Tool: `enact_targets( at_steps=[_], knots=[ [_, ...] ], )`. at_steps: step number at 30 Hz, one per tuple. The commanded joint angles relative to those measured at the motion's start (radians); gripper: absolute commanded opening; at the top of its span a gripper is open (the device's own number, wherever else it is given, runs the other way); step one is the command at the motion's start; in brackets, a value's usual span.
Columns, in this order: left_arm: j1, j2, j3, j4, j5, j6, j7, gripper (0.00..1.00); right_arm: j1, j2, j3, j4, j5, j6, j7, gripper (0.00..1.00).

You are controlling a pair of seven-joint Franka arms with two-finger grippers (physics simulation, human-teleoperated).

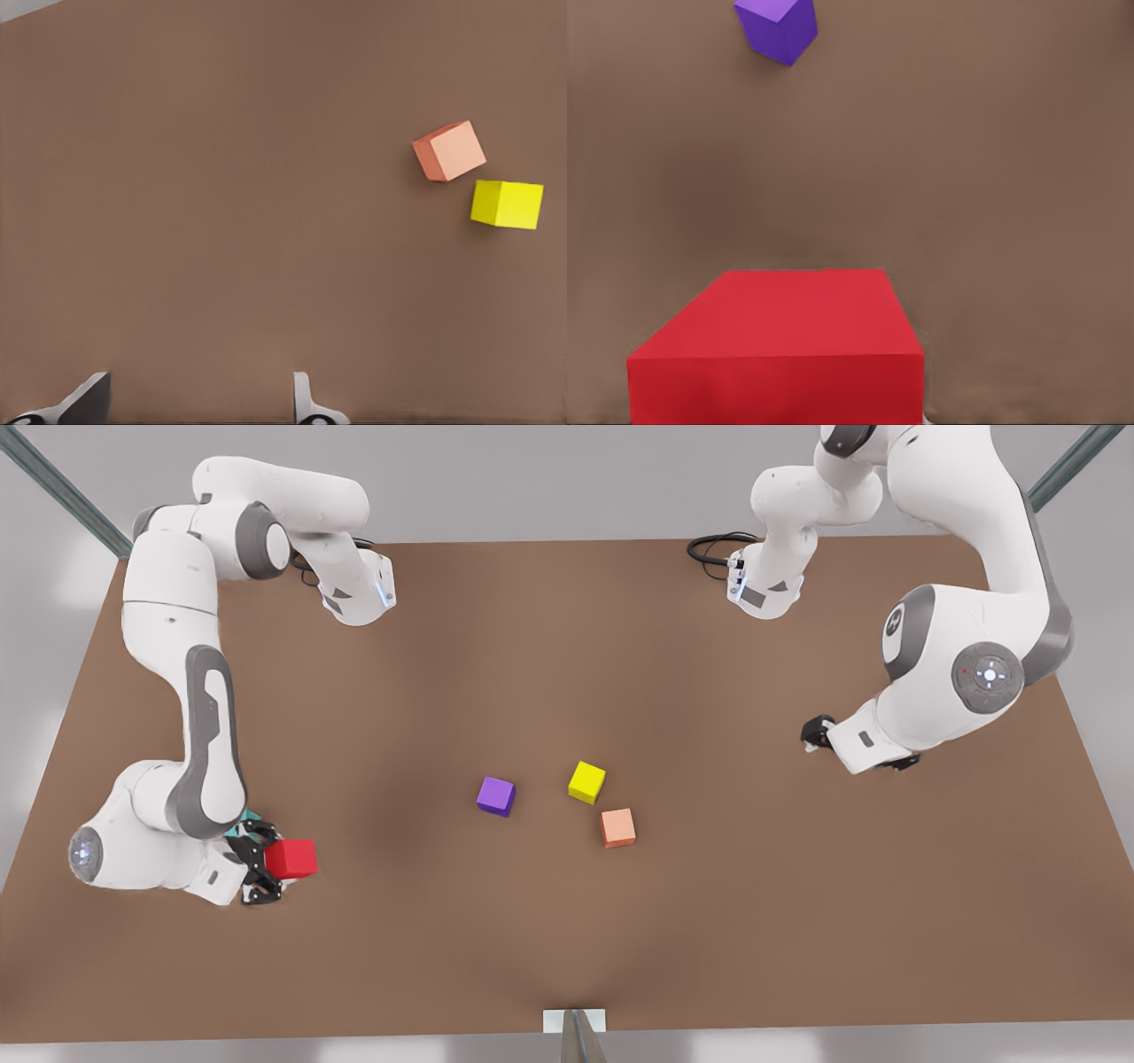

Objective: Pick up red wooden cube and pass to hand red wooden cube and place in blue wooden cube

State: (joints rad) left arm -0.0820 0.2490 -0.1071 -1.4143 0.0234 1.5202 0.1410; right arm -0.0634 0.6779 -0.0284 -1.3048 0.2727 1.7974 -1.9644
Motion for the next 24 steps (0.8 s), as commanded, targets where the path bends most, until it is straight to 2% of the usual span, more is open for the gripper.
enact_targets(
  at_steps=[1, 4, 6, 9, 19, 24],
  knots=[
    [-0.002, -0.005, 0.004, -0.002, 0.003, -0.074, -0.185, 1.00, -0.001, -0.060, -0.021, -0.105, -0.247, 0.123, 0.434, 0.51],
    [-0.002, -0.002, 0.004, -0.003, 0.001, -0.086, -0.187, 1.00, -0.009, -0.144, -0.080, -0.324, -0.300, 0.330, 0.438, 0.51],
    [-0.001, -0.001, 0.004, -0.003, 0.001, -0.086, -0.185, 1.00, -0.013, -0.156, -0.125, -0.366, -0.354, 0.402, 0.438, 0.51],
    [-0.001, -0.001, 0.004, -0.006, 0.001, -0.086, -0.184, 1.00, -0.075, -0.155, -0.131, -0.413, -0.414, 0.547, 0.423, 0.55],
    [0.007, 0.006, 0.004, -0.008, 0.001, -0.092, -0.181, 1.00, -0.101, -0.156, -0.123, -0.565, -0.374, 0.609, 0.406, 0.54],
    [0.007, 0.007, 0.004, -0.009, 0.001, -0.092, -0.181, 1.00, -0.102, -0.162, -0.122, -0.587, -0.359, 0.611, 0.404, 0.54]
  ],
)
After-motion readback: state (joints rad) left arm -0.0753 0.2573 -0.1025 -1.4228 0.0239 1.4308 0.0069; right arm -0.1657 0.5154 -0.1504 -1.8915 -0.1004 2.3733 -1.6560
